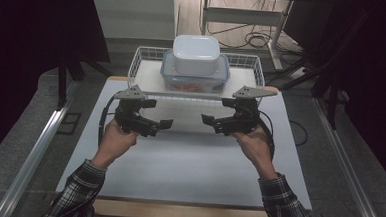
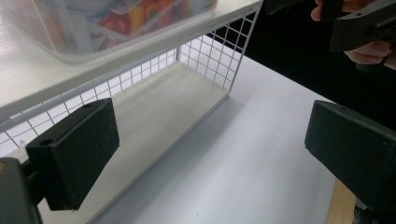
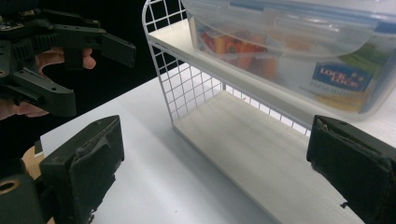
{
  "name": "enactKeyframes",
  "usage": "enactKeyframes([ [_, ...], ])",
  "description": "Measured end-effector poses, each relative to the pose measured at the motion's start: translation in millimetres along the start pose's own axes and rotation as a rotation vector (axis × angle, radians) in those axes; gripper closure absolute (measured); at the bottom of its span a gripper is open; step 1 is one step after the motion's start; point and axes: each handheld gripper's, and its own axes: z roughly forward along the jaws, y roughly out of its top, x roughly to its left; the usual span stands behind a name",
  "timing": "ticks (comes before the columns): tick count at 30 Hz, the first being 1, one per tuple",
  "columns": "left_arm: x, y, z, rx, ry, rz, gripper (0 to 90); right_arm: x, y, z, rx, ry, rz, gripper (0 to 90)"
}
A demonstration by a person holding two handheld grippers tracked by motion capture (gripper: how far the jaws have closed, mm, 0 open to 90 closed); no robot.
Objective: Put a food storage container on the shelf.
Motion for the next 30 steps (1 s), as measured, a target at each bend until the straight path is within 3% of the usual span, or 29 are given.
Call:
enactKeyframes([
  [5, -4.8, -9.0, 1.7, 0.005, 0.012, 0.022, 2.3, 2.1, -9.2, -2.1, 0.007, -0.005, -0.004, 3.8],
  [14, -8.4, -28.2, 4.5, 0.003, 0.022, 0.019, 2.3, 4.5, -24.6, -2.1, 0.014, 0.016, -0.004, 2.4],
  [30, -20.2, -62.9, 17.3, 0.046, 0.032, 0.042, 2.3, 6.0, -58.0, -0.7, 0.029, 0.008, -0.018, 1.1],
])
